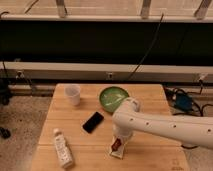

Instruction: Place the pepper on the white sponge

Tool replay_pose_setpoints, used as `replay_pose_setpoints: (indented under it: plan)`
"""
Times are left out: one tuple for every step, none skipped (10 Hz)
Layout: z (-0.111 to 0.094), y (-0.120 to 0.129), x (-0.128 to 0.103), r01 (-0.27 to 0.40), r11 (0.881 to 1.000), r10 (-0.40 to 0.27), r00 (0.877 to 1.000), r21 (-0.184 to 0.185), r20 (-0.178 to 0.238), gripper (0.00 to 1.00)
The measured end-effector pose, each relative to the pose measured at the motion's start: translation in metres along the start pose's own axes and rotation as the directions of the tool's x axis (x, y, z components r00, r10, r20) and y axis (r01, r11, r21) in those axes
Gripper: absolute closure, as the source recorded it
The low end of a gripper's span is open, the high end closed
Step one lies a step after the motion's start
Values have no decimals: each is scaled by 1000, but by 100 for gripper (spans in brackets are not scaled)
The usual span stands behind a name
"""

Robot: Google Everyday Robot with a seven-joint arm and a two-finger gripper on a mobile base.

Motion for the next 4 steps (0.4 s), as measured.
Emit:
replay_pose_setpoints:
  plan:
    - [0,-1,0,0,1000,0,1000,3,1,47]
    - [0,-1,0,0,1000,0,1000,6,2,47]
    - [0,-1,1,0,1000,0,1000,8,2,47]
    - [0,-2,1,0,1000,0,1000,11,3,47]
